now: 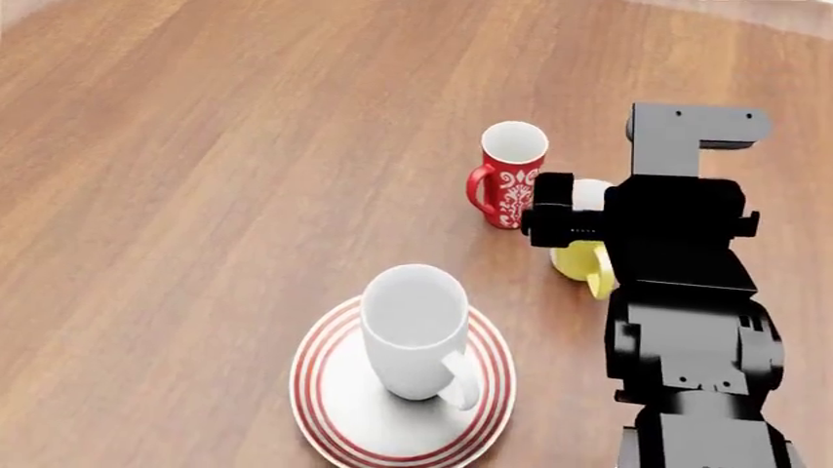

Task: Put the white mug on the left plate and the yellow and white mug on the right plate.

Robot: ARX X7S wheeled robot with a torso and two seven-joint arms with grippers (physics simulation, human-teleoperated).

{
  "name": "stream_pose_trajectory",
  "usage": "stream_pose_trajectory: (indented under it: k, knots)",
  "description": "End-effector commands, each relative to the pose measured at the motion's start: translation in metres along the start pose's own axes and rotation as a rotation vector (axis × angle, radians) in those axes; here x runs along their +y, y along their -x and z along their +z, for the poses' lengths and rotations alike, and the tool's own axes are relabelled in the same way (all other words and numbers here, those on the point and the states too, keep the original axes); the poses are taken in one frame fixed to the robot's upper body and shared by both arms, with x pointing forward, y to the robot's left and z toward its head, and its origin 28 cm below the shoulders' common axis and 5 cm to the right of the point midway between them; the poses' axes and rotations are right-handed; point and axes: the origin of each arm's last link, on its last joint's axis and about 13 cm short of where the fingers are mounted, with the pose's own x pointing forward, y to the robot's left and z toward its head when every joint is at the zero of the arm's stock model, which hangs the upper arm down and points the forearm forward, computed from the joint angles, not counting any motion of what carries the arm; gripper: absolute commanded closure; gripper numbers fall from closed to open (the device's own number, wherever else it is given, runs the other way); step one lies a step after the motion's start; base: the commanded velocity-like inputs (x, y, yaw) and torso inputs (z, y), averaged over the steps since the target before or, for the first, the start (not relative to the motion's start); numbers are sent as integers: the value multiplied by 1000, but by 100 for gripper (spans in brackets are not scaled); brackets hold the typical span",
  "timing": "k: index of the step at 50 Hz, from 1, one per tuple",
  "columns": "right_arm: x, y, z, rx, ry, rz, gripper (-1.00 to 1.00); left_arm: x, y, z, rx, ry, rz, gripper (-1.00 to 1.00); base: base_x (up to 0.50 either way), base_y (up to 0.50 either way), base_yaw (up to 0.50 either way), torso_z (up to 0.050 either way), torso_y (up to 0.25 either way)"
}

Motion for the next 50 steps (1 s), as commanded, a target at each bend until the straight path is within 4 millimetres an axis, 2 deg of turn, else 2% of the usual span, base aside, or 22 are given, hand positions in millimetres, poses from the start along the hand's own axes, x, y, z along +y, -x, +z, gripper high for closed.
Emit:
stream_pose_trajectory:
  k: [1, 8, 17, 25, 27, 32, 43, 50]
  knots:
    - [3, 0, 8, 10, 1, -4, -100, 0, -1, -1, -5, -21, 0, -100, 0, 0, 0, 0, -250]
    - [4, 0, 9, 9, -3, -3, -100, 1, 0, 0, -7, 20, 1, -100, 0, 0, 0, 0, -250]
    - [5, -1, 23, -70, 40, -63, -100, 1, 0, 0, -4, 17, 3, -100, 0, 0, 0, 2, -5]
    - [5, 0, 34, -99, 8, -67, -100, 2, -2, -1, -13, 0, 20, -100, 0, 0, 0, 0, 0]
    - [4, 0, 34, -99, 3, -67, -100, 2, -1, -2, -16, -35, 13, -100, 0, 0, 0, 0, -176]
    - [4, 0, 32, -95, -2, -64, -100, 2, 0, -1, -18, 0, 26, -100, 0, 0, 0, 0, -250]
    - [5, 0, 27, -86, -3, -63, -100, 3, -2, -2, -23, -9, 40, -100, 0, 0, 0, 0, -47]
    - [4, 0, 26, -83, -8, -59, -100, 3, -1, 0, -30, 11, 49, -100, 0, 0, 0, 0, -225]
